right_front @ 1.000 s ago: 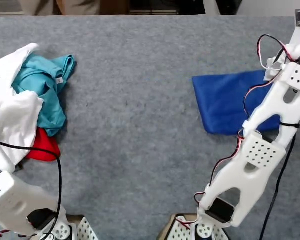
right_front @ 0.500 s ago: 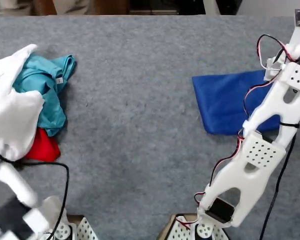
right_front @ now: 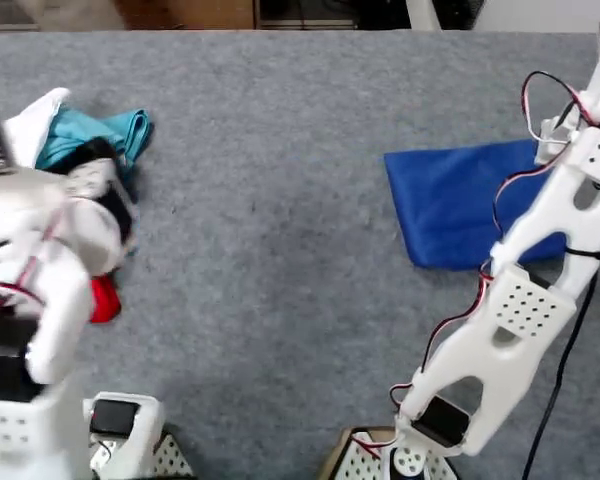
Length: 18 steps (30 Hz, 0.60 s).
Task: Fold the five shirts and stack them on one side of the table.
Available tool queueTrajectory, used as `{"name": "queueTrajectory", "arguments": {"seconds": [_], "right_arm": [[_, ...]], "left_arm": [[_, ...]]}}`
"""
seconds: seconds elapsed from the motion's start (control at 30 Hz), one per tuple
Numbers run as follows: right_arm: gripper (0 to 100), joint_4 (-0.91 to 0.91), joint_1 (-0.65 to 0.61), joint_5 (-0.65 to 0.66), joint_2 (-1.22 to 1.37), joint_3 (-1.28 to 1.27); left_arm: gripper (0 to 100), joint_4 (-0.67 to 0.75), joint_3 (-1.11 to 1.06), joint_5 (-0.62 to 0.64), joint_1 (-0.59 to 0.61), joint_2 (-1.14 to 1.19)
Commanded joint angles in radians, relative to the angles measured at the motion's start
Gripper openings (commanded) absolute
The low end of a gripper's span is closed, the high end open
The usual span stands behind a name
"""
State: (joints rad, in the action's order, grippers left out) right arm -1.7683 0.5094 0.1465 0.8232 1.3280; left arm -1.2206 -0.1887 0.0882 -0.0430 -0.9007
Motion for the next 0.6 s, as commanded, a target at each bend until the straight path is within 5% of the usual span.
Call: {"name": "queueTrajectory", "arguments": {"seconds": [0.0,0.13,0.27,0.37,0.57], "right_arm": [[22.1,-0.020,0.030,0.034,-0.012,0.045],[22.3,-0.020,0.036,0.104,-0.012,0.004],[22.3,-0.020,0.033,0.146,-0.012,-0.054],[22.4,-0.020,0.021,0.146,-0.012,-0.085],[22.4,-0.020,-0.033,0.140,-0.012,-0.124]], "left_arm": [[2,0.052,-0.072,0.008,-0.014,0.022],[4,0.008,-0.166,0.003,0.207,0.033],[20,0.040,-0.298,-0.035,0.516,0.041],[28,0.198,-0.428,-0.124,0.681,0.042],[27,0.588,-0.681,-0.244,0.760,0.042]]}}
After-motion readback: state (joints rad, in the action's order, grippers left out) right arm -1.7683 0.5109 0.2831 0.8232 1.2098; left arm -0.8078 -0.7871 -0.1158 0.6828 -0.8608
